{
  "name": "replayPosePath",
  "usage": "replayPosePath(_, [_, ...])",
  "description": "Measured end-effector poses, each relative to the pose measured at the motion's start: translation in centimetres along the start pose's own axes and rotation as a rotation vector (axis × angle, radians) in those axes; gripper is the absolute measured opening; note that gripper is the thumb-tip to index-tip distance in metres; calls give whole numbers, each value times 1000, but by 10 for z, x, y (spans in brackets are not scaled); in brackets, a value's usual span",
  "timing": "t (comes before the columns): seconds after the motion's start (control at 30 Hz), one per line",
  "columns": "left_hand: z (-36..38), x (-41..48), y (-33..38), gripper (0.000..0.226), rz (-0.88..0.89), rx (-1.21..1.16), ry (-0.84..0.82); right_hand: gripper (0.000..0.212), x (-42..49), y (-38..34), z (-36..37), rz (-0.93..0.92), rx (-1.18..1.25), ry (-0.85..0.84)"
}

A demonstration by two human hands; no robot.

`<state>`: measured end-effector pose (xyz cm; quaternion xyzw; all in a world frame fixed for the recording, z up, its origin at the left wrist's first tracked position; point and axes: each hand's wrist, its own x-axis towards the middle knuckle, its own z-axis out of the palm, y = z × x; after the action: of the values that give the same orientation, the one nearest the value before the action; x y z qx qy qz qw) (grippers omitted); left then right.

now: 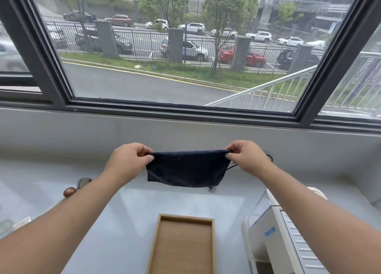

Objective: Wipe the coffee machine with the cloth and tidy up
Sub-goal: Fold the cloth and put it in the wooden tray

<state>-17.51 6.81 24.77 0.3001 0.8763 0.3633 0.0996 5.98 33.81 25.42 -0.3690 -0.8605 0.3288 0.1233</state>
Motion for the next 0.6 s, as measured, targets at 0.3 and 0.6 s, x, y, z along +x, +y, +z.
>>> replayPosePath(0.3, [0, 1, 7, 8, -13, 36, -6, 6, -5, -4, -11, 0, 383, -30])
replayPosePath(0.6, [1, -9, -2, 10, -132, 162, -184, 3, -5, -60, -19, -180, 578, -197])
